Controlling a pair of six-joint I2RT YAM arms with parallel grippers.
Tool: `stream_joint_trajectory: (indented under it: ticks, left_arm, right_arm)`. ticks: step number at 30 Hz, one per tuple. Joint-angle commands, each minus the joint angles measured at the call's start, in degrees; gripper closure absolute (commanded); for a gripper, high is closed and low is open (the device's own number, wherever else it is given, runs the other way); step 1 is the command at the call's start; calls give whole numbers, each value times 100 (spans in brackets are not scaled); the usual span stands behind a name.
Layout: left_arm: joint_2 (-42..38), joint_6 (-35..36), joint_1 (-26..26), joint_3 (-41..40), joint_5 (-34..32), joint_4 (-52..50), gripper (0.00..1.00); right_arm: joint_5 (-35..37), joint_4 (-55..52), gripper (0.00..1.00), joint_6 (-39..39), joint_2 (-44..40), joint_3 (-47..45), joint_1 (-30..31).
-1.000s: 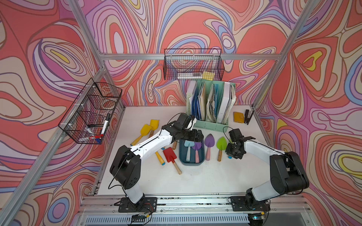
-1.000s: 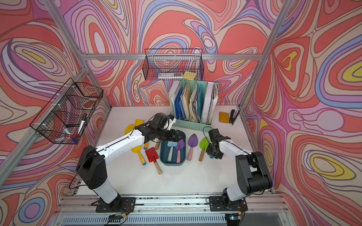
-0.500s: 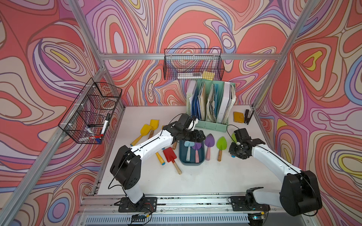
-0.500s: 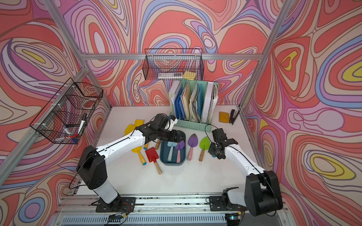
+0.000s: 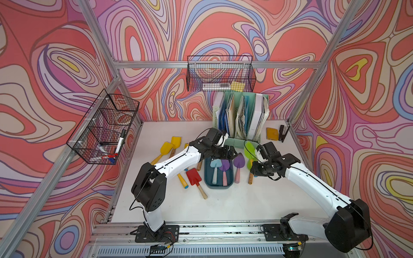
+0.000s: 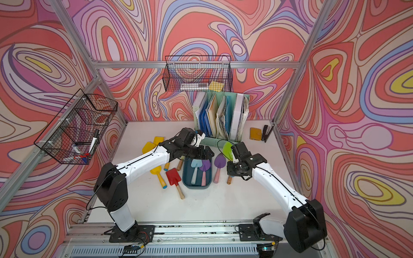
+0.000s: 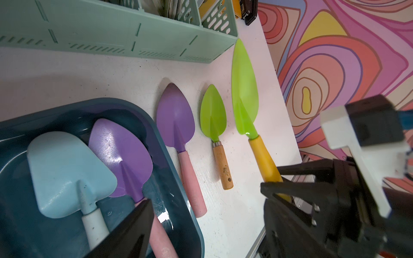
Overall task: Put the shovel into the storage box
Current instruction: Place the shovel in the storage box.
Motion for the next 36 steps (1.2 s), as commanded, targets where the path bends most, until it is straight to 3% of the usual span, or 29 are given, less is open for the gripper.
stream_joint_trajectory:
  ticks: [1,13,17,21,28,36]
  left_arm:
    - [126,-74,-33,186,-43,64,18]
    - [181,-100,-33,144,-521,18,26]
    - [241,-157,-33,113,-575,78,35]
    - [231,-219,-33,15,-620,240,50]
    - [203,-242,-33,-108,-650,375,62]
    - [185,-250,-33,-195,-656,439,86]
  right_arm:
    - [138,-69,100,29,194,257,312]
    - [160,141,100,374,568,661,957]
    - [146,154,100,445,605,732,1116]
    - [101,201,100,493,640,759,1248]
    - [38,314,100,564,642,748,1368]
    - [-56,464,100,624,634,746,1385]
